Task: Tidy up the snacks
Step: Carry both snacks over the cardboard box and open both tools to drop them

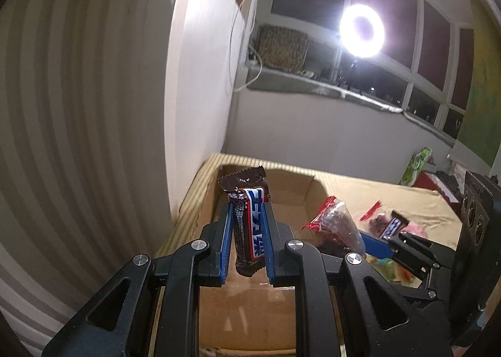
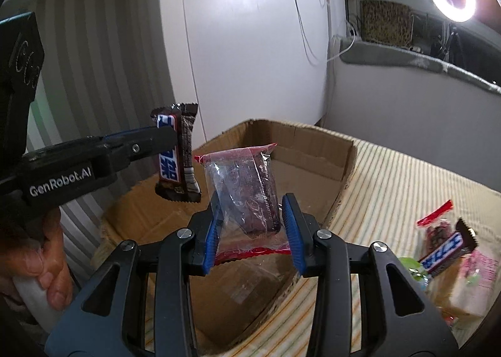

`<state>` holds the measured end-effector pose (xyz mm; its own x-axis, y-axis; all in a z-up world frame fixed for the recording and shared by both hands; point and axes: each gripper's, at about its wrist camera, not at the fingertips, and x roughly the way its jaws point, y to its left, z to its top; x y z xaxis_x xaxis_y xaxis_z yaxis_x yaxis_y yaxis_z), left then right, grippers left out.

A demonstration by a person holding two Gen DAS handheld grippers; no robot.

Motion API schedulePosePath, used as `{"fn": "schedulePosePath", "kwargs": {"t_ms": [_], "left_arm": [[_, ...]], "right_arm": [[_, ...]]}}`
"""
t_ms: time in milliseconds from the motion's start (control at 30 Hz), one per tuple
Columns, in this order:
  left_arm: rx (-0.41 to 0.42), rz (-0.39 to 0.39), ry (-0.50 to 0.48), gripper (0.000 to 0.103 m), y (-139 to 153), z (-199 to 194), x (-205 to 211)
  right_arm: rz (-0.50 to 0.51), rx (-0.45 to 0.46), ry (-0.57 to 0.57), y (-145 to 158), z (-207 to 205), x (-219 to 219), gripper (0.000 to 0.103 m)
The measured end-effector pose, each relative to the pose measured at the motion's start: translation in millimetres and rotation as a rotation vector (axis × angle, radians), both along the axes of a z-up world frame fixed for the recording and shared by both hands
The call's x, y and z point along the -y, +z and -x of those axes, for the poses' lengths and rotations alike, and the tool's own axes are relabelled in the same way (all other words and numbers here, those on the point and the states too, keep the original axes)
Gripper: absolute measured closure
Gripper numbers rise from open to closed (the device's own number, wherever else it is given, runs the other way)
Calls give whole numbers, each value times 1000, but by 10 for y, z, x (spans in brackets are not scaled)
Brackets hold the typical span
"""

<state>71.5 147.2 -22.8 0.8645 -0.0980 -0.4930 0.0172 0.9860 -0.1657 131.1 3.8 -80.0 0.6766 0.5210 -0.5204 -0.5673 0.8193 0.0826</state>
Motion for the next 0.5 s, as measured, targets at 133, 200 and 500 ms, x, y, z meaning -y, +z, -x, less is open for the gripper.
{"fn": "schedulePosePath", "kwargs": {"t_ms": [133, 200, 500], "left_arm": [[-44, 11, -8, 75, -135, -132, 1], [-35, 8, 12, 42, -147, -149, 11], [-32, 35, 35, 39, -122, -94, -80]], "right_arm": [[6, -18, -17, -104, -141, -2, 48], [13, -20, -25, -113, -174, 0, 39], [38, 24, -23, 0, -3, -80, 39]]}}
